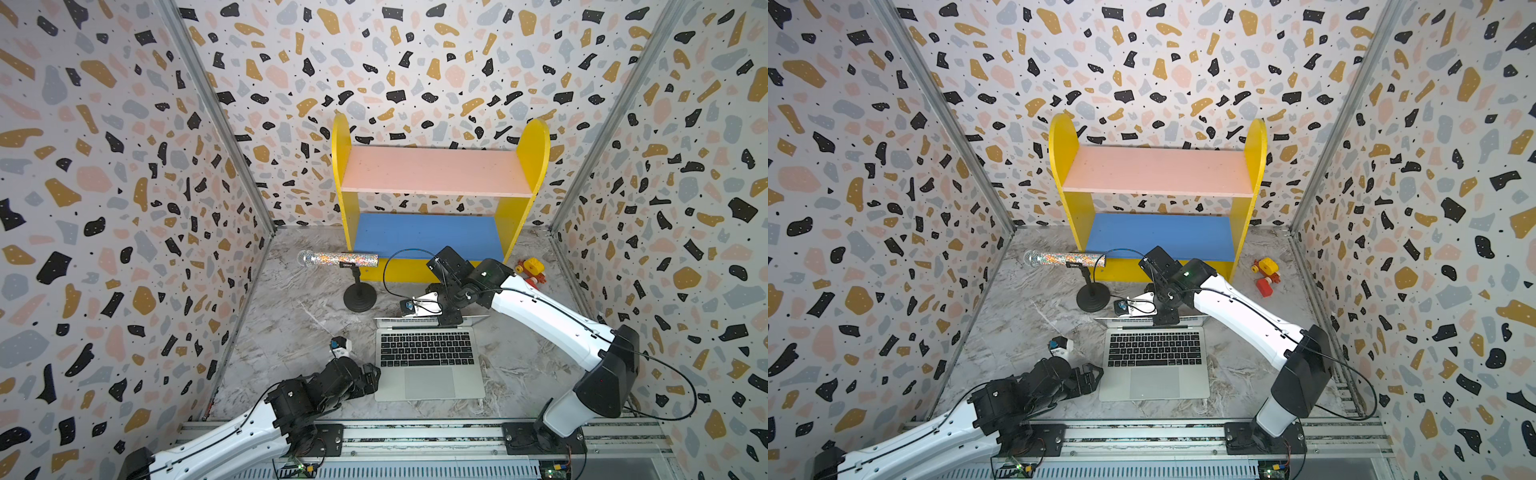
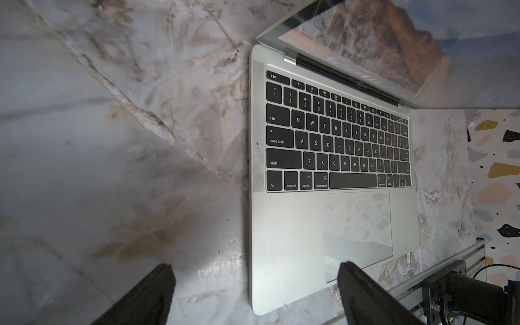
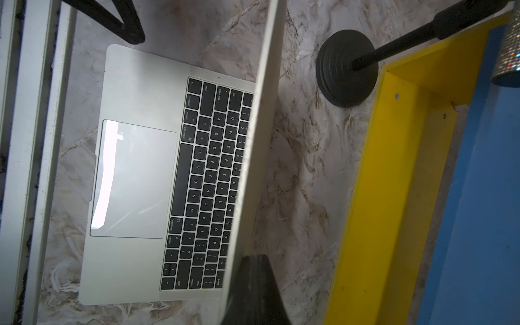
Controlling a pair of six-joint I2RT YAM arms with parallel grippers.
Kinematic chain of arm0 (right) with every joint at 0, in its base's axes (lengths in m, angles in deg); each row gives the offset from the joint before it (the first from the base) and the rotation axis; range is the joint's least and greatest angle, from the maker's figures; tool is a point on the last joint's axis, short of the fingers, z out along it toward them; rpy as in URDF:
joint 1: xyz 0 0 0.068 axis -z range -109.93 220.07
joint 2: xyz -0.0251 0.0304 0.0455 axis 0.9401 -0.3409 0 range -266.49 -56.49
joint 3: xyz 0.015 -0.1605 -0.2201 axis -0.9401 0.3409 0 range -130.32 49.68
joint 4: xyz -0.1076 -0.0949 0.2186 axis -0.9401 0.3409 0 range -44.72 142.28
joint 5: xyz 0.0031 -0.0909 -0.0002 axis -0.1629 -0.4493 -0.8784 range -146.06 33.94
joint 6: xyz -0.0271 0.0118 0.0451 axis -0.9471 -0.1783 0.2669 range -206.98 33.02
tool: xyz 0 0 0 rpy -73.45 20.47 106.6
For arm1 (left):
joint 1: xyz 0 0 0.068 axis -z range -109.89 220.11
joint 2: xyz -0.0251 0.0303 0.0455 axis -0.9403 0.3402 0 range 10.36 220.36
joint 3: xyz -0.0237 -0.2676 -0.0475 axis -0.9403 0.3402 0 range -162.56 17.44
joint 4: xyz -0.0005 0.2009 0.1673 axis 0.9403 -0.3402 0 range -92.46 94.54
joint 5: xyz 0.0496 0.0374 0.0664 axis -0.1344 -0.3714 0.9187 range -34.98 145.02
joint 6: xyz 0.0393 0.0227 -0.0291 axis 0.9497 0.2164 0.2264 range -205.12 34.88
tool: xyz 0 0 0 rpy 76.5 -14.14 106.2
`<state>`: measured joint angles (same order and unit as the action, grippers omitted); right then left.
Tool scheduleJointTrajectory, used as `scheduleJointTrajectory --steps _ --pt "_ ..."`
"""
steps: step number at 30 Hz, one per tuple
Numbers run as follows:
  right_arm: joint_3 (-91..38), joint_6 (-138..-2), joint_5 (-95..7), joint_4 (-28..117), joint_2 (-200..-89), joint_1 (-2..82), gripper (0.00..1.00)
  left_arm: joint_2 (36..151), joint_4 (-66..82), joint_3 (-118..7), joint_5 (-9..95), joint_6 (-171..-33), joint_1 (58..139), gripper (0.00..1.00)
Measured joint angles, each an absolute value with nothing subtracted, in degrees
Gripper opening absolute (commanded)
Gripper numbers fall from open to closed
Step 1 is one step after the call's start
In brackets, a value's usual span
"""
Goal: Close the laptop lid and set it aside
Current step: Close the lid of the laptop.
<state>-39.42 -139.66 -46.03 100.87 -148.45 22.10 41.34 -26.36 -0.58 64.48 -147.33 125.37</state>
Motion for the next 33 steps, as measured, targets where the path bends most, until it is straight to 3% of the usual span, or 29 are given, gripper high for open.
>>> scheduleJointTrajectory --steps 33 --pt "-34.15 -134.31 -46.1 101.75 -145.98 20.75 0.0 40.58 -36.63 -13.48 69.0 -138.68 125.37 0.92"
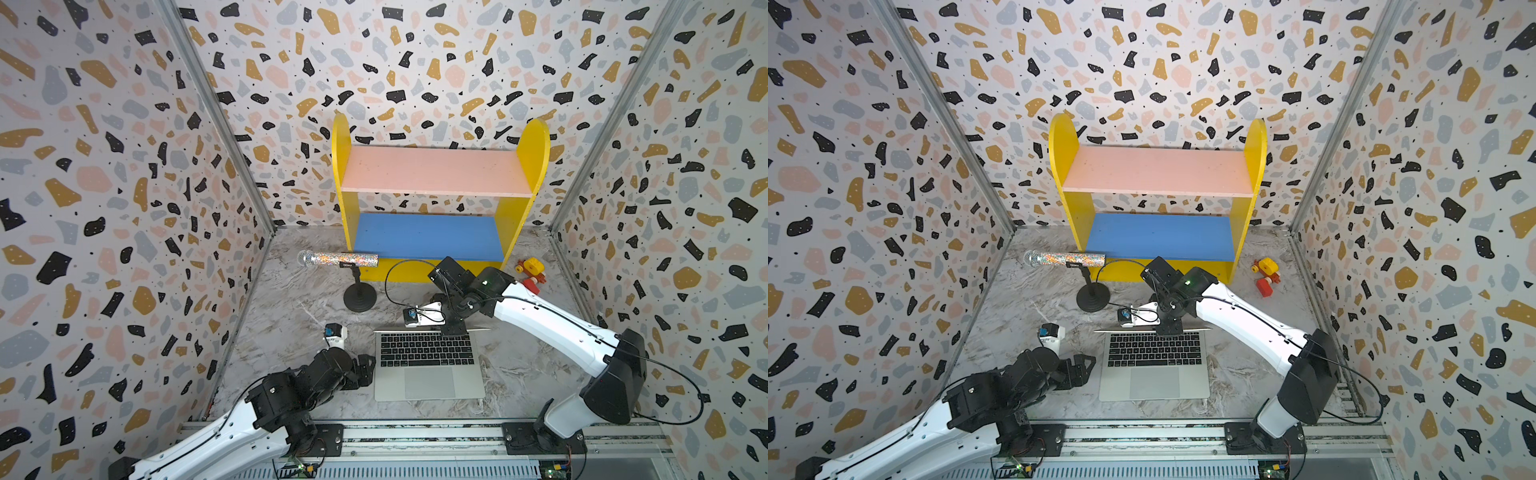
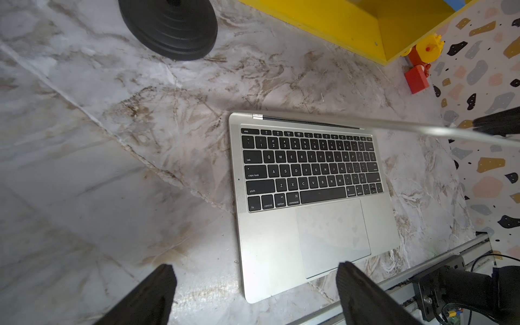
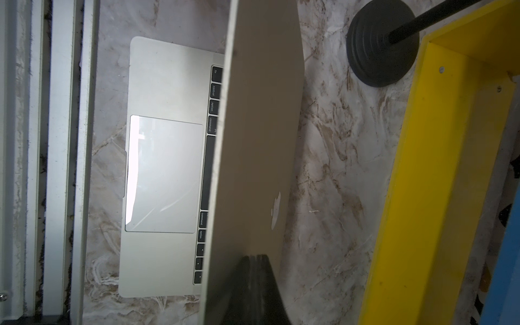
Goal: Close the laptop lid and set it aside
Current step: Close the lid of the laptop.
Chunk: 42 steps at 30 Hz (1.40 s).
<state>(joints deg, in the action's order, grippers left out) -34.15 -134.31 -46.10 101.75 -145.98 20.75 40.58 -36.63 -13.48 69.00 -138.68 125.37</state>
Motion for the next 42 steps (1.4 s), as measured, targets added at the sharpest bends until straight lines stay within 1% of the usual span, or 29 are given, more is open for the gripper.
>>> scheduleJointTrajectory --steps 12,17,29,42 --pt "-32.51 -132.76 -46.93 102.27 -144.36 20.16 0.0 38.98 -38.53 -20.97 69.0 -134.66 125.37 0.92" --pt "-31.66 -132.1 -47.17 102.31 -143.64 19.94 0.0 39.61 -37.81 -23.71 67.45 -132.54 125.37 0.92" --pt "-29.23 -130.33 -48.22 102.36 -141.94 18.41 0.0 43.66 -32.41 -26.2 60.21 -128.12 125.37 0.95" --pt "-26.94 -127.05 -48.2 102.18 -141.94 17.54 0.0 45.91 -29.66 -26.63 57.02 -127.14 125.37 0.97"
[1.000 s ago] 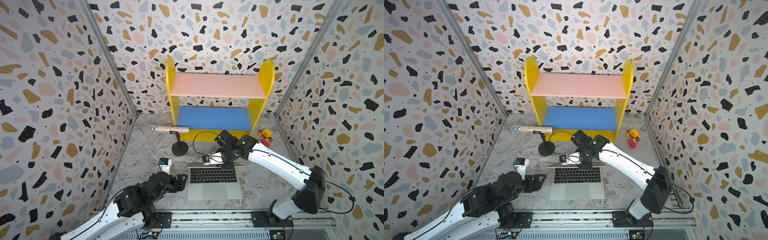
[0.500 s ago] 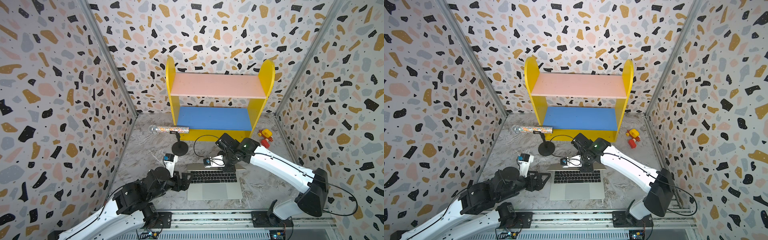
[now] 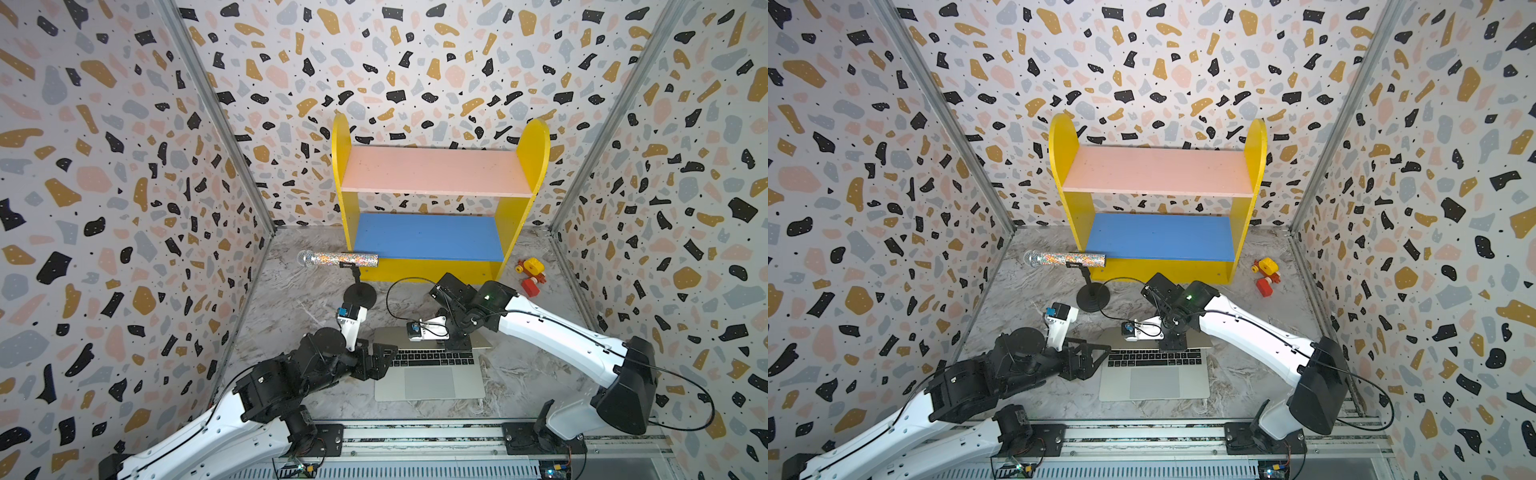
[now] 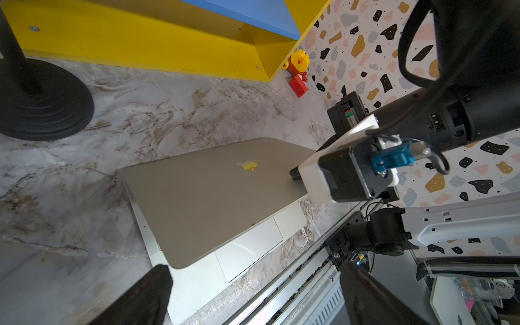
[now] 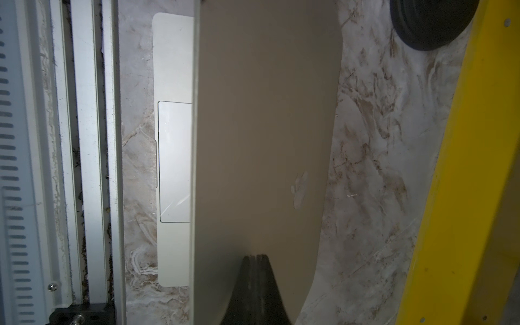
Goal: Close the laptop lid and set it aside
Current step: Close the lid of the laptop.
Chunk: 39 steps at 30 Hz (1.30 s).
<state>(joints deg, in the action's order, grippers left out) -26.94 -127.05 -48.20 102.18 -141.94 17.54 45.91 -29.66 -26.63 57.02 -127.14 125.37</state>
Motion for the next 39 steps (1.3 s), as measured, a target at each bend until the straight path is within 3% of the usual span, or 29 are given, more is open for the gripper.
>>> scheduleJointTrajectory --steps 39 --pt "-19.42 -118.13 -48.09 99.01 -141.94 14.32 0.0 43.07 -30.56 -25.45 58.66 -129.7 125.37 0.97"
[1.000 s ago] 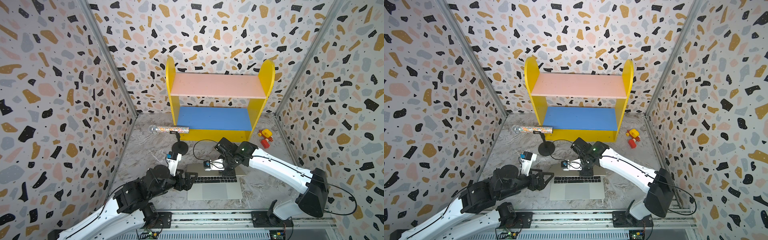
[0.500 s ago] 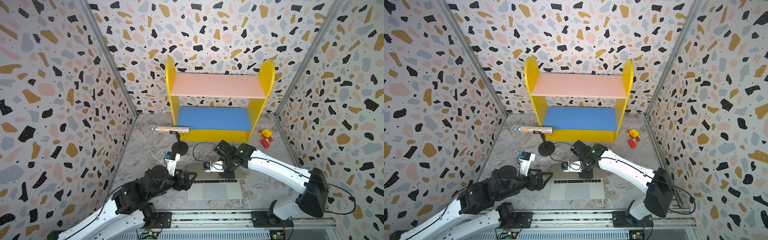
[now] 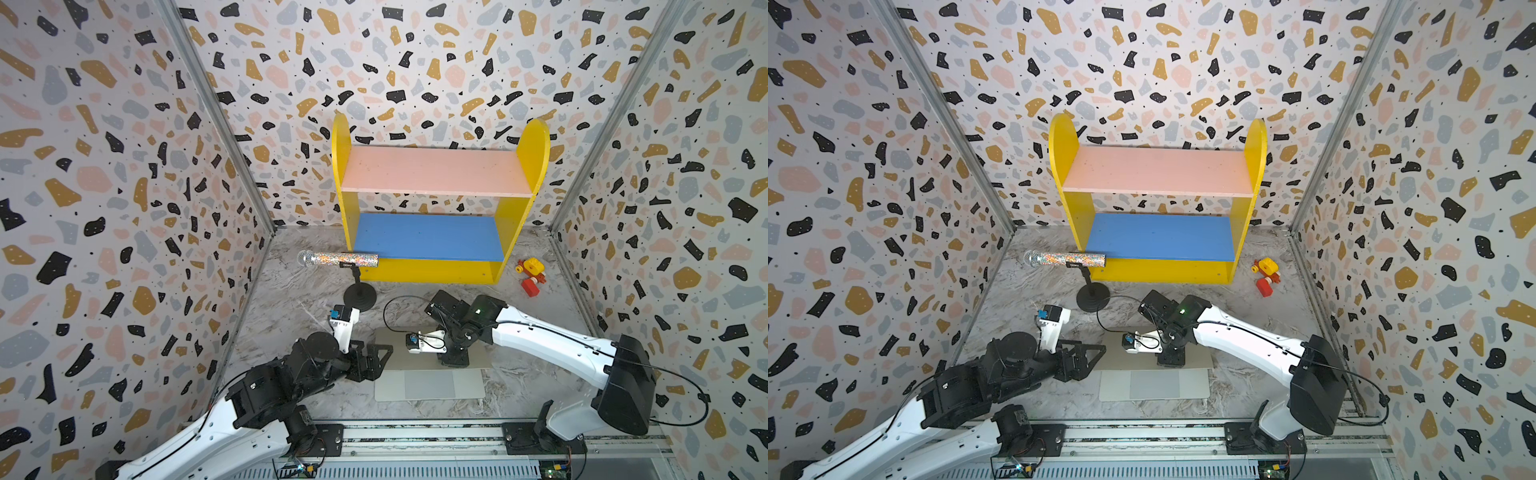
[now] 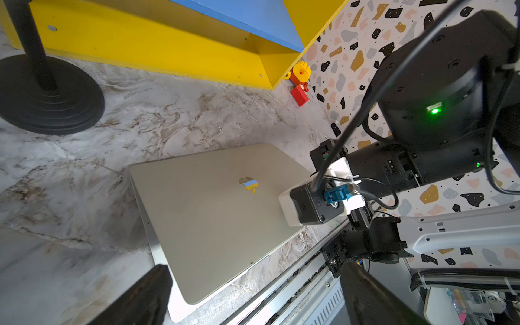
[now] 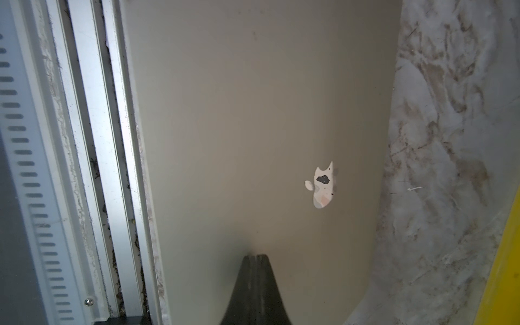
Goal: Close the laptop lid and set it aside
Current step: Close the lid of the laptop.
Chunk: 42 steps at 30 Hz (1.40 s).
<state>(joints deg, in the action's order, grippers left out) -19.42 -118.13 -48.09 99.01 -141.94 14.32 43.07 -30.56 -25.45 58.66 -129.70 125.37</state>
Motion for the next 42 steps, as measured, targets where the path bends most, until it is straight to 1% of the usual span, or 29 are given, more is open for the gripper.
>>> scheduleJointTrajectory --steps 15,42 --pt "-16.19 -115.21 -47.72 97.42 -141.94 13.78 0.0 42.5 -30.53 -23.66 58.77 -130.4 125.37 0.97" --pt "-11.68 -111.47 -46.65 94.42 -142.9 13.67 0.0 42.52 -30.08 -15.49 58.73 -130.81 125.37 0.97"
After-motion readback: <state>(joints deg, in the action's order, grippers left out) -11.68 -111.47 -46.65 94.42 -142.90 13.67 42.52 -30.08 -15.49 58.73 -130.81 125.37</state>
